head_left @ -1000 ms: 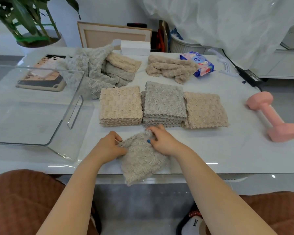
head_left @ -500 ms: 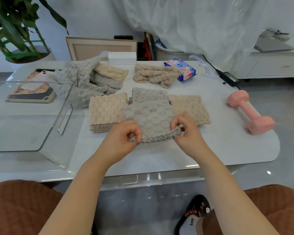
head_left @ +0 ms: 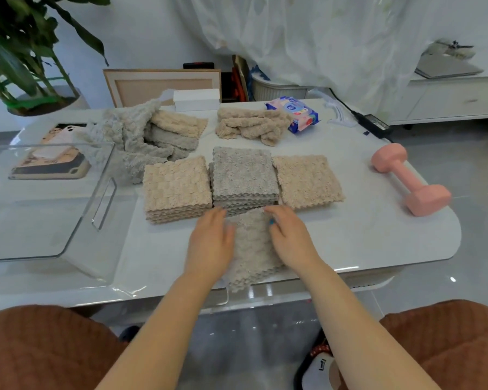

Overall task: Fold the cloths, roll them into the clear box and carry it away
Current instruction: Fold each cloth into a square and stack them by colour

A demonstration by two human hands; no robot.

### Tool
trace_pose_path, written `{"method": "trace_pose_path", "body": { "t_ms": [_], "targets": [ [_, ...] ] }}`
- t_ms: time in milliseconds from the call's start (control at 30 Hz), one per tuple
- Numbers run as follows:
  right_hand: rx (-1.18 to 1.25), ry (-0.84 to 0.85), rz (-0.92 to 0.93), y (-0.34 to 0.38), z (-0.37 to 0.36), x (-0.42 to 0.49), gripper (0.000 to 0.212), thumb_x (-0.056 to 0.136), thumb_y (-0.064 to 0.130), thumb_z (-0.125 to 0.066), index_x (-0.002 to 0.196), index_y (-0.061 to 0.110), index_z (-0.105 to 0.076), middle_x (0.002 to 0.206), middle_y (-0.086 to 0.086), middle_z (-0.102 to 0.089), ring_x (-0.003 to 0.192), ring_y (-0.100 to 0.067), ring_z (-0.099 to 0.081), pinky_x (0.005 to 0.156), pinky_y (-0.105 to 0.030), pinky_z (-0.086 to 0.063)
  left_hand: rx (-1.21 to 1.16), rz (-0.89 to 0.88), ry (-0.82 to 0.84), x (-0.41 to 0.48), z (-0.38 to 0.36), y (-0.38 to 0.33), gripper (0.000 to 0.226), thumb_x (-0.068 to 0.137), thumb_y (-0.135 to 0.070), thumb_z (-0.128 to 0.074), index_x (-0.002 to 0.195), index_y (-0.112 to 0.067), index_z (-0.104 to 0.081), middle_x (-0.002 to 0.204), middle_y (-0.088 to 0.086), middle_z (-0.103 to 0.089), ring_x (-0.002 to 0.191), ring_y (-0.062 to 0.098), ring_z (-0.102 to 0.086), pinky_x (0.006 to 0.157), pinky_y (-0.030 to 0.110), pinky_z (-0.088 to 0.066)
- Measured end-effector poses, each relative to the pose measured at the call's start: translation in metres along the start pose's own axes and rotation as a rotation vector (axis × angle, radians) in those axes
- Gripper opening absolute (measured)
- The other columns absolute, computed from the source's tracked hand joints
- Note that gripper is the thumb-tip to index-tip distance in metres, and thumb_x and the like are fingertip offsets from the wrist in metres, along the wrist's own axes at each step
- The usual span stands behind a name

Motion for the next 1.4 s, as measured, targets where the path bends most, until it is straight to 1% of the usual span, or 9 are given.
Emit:
{"method": "trace_pose_path", "body": {
  "t_ms": [100, 367, 500, 600, 733, 867, 1167, 1267, 1400],
  "targets": [
    [-0.248, 0.183, 0.087, -0.018, -0.038, -0.008, 0.049, 0.1, 0.029, -0.028, 0.147, 0.019, -0.032, 0.156, 0.001, -0.026, 0.143, -0.019, -0.024, 0.114, -0.034, -0.025, 0.268, 0.062, 0.158, -0.022, -0.05, 0.005, 0.075, 0.091, -0.06, -0.001, 0.152, -0.018, -0.004, 0.16, 0.001, 0.002, 0.147, 0.02, 0.003, 0.117, 0.045, -0.001],
    [-0.367, 0.176, 0.106, -0.029, -0.045, -0.014, 0.063, 0.093, 0.042, -0.006, 0.15, 0.022, -0.024, 0.159, 0.006, -0.014, 0.146, -0.018, -0.017, 0.114, -0.035, -0.021, 0.358, 0.088, 0.142, -0.023, -0.057, 0.017, 0.095, 0.076, -0.07, 0.01, 0.152, -0.013, 0.002, 0.16, 0.005, 0.007, 0.147, 0.019, 0.008, 0.116, 0.049, 0.007],
    [-0.156, 0.012, -0.04, -0.031, -0.031, -0.02, 0.048, 0.095, 0.029, -0.048, 0.139, 0.012, -0.04, 0.148, -0.009, -0.033, 0.132, -0.026, -0.036, 0.104, -0.037, -0.031, 0.257, 0.336, 0.036, -0.037, -0.044, 0.027, 0.114, 0.069, -0.085, -0.01, 0.148, -0.004, -0.02, 0.157, 0.015, -0.01, 0.146, 0.03, -0.005, 0.115, 0.052, 0.002],
    [-0.127, -0.045, -0.198, -0.029, -0.022, -0.028, 0.045, 0.088, 0.024, -0.057, 0.129, 0.022, -0.037, 0.123, -0.004, -0.047, 0.111, -0.025, -0.045, 0.088, -0.037, -0.033, 0.157, 0.366, -0.082, -0.043, -0.036, 0.023, 0.089, 0.071, -0.078, -0.042, 0.124, -0.006, -0.051, 0.139, 0.014, -0.036, 0.131, 0.033, -0.031, 0.109, 0.051, -0.02],
    [0.23, 0.172, -0.152, -0.013, -0.021, -0.024, 0.061, 0.078, -0.002, -0.048, 0.109, 0.048, -0.033, 0.122, -0.003, -0.044, 0.087, -0.013, -0.05, 0.08, -0.026, -0.044, -0.422, 0.402, -0.053, -0.032, -0.032, 0.011, 0.041, 0.084, -0.035, -0.067, 0.113, -0.021, -0.042, 0.119, 0.005, -0.05, 0.107, 0.022, -0.054, 0.089, 0.035, -0.044],
    [0.407, 0.088, -0.082, -0.005, 0.004, -0.02, 0.055, 0.08, -0.014, -0.047, 0.108, 0.034, -0.049, 0.122, -0.008, -0.039, 0.092, 0.006, -0.045, 0.072, -0.002, -0.038, -1.064, 0.402, -0.095, -0.017, -0.018, -0.003, 0.034, 0.094, -0.013, -0.055, 0.116, -0.024, -0.031, 0.108, 0.006, -0.059, 0.088, 0.013, -0.064, 0.065, 0.023, -0.056],
    [0.302, -0.26, 0.068, 0.036, 0.054, 0.073, 0.058, 0.086, -0.012, -0.046, 0.133, 0.021, -0.052, 0.13, -0.006, -0.029, 0.089, -0.003, -0.044, 0.072, -0.003, -0.038, -0.598, -0.127, -0.273, 0.103, 0.055, -0.045, 0.046, 0.095, -0.005, -0.047, 0.127, -0.032, -0.029, 0.132, 0.003, -0.042, 0.118, 0.013, -0.049, 0.094, 0.026, -0.045],
    [0.229, -0.115, -0.044, 0.023, 0.036, 0.108, 0.053, 0.087, -0.012, -0.042, 0.136, 0.01, -0.048, 0.139, -0.012, -0.023, 0.114, -0.021, -0.045, 0.082, 0.003, -0.032, -0.302, -0.046, -0.171, 0.143, 0.036, -0.031, 0.049, 0.096, -0.006, -0.044, 0.14, -0.022, -0.033, 0.134, 0.011, -0.037, 0.111, 0.016, -0.044, 0.089, 0.018, -0.031],
    [0.165, 0.141, -0.169, -0.009, -0.02, 0.111, 0.054, 0.088, -0.005, -0.05, 0.14, 0.01, -0.044, 0.145, -0.014, -0.018, 0.131, -0.032, -0.034, 0.111, -0.025, -0.025, -0.185, 0.164, -0.02, 0.134, -0.015, 0.008, 0.053, 0.1, -0.011, -0.04, 0.149, -0.023, -0.024, 0.142, 0.015, -0.024, 0.121, 0.03, -0.042, 0.094, 0.031, -0.035]
  ]
}}
Point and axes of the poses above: each hand's wrist, its own x-axis towards the middle knuckle, its own z-axis out of the back of the hand, y = z × x, the point moved 5 cm from there along x, towards the middle knuckle
